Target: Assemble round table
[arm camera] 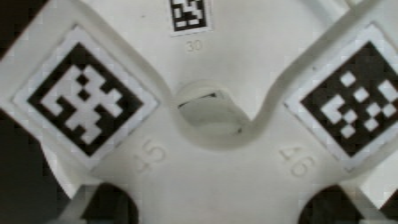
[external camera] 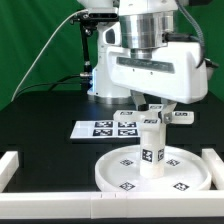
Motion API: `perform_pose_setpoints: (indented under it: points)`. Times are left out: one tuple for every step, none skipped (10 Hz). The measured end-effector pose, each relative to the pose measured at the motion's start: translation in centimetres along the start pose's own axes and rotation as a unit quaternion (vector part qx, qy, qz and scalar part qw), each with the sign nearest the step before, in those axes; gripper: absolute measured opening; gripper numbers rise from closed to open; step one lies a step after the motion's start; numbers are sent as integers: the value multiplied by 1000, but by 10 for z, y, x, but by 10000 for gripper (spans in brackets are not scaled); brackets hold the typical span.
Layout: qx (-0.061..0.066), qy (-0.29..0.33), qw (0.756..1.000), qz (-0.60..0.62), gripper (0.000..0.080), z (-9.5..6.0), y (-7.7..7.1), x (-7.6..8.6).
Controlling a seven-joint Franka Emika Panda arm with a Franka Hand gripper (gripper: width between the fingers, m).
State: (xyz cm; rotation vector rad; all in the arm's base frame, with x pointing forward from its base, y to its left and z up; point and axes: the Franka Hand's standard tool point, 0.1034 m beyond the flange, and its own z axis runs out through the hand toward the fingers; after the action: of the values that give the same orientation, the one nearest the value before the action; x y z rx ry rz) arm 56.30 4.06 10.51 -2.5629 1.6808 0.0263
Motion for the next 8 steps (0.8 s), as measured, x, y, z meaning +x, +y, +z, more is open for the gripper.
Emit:
perform_pose_setpoints:
  points:
    - [4,-3,998,57,442,0,0,0]
    - [5,-5,996,87,442,0,0,0]
    - [6,-6,995,98,442,0,0,0]
    - [7,-10,994,109,442,1,0,-1]
    - [7,-10,995,95,593,1,0,-2]
    - [7,-10,997,76,632,0,-1,-2]
    - [3,-17,999,42,632,-10,-5,-3]
    - [9,-16,1000,-18,646,-17,-8,-3]
